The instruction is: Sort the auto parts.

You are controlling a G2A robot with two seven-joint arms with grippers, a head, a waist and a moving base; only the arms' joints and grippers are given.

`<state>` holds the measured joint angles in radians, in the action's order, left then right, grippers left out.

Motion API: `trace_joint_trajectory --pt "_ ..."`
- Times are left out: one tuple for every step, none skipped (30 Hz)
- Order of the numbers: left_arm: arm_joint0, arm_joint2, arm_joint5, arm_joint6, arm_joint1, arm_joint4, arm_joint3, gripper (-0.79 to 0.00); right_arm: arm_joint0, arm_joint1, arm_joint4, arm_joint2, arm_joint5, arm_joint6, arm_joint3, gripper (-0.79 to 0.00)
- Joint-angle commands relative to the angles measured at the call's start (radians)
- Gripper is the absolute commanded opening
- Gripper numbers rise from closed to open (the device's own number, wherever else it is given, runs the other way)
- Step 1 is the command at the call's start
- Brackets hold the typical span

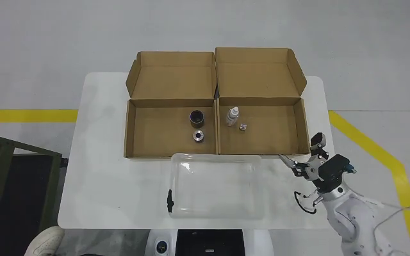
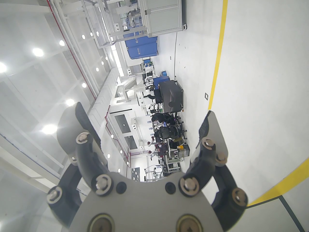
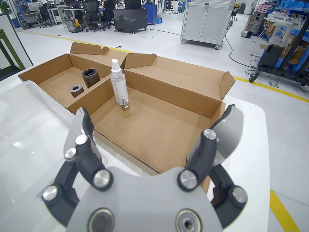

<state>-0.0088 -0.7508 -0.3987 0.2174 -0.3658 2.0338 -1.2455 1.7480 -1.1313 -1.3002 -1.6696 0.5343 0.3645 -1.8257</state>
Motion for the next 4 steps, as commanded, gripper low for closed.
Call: trace_joint_trajectory --pt "0.000 0.000 0.000 0.000 0.000 0.000 0.000 0.000 0.000 0.000 0.000 0.000 0.000 0.000 0.000 0.000" --pt "0.000 0.000 0.000 0.000 0.000 0.000 0.000 -0.001 0.000 0.000 0.000 0.000 0.000 0.000 0.000 0.000" --pt "0.000 0.000 0.000 0.000 0.000 0.000 0.000 0.000 0.000 0.000 0.000 0.000 0.000 0.000 0.000 0.000" --pt "0.000 0.000 0.000 0.000 0.000 0.000 0.000 -0.001 0.000 0.000 0.000 0.000 0.000 0.000 0.000 0.000"
